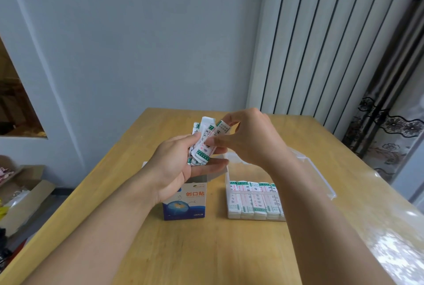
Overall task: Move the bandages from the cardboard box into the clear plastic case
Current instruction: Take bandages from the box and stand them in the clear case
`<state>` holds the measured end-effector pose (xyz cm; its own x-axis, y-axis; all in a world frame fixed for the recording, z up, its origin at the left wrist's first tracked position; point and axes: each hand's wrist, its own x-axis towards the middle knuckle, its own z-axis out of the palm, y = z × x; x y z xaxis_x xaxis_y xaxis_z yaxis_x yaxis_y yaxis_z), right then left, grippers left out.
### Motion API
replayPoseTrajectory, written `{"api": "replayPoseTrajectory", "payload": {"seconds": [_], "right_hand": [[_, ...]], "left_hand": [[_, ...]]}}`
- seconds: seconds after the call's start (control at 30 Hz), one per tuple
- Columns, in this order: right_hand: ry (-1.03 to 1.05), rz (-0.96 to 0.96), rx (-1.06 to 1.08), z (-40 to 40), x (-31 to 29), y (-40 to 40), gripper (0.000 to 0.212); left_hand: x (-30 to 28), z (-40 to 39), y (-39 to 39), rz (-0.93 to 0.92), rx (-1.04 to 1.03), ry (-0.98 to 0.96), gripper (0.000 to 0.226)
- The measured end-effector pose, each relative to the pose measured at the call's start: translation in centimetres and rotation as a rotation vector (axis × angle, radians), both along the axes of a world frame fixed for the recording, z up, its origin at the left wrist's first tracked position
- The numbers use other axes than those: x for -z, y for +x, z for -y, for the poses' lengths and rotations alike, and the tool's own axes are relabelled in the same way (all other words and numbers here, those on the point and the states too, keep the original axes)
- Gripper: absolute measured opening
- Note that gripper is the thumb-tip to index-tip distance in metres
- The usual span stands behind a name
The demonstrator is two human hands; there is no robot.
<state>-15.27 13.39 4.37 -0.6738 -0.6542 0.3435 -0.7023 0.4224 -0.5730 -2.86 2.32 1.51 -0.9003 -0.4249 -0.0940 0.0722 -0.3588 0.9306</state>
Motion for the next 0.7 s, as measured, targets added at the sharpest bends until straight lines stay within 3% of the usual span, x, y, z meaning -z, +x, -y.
{"api": "replayPoseTrajectory", "payload": {"seconds": [0.2, 0.33, 0.53, 0.7], "right_hand": [[-0.05, 0.004, -0.015, 0.1, -0.1, 0.4, 0.032], [-0.028, -0.016, -0.05, 0.0, -0.2, 0.7, 0.048], [-0.054, -0.057, -0.014, 0.0, -0.2, 0.7, 0.034], [-0.084, -0.004, -0.11, -0.2, -0.6, 1.2, 0.029]], "left_hand": [[-0.1, -0.2, 0.1, 0.009, -0.001, -0.014, 0.034], [0.0, -0.2, 0.2, 0.037, 0.009, -0.051, 0.032], [0.2, -0.3, -0.1, -0.003, -0.02, 0.014, 0.029], [0.3, -0.1, -0.2, 0.018, -0.02, 0.011, 0.038]]}}
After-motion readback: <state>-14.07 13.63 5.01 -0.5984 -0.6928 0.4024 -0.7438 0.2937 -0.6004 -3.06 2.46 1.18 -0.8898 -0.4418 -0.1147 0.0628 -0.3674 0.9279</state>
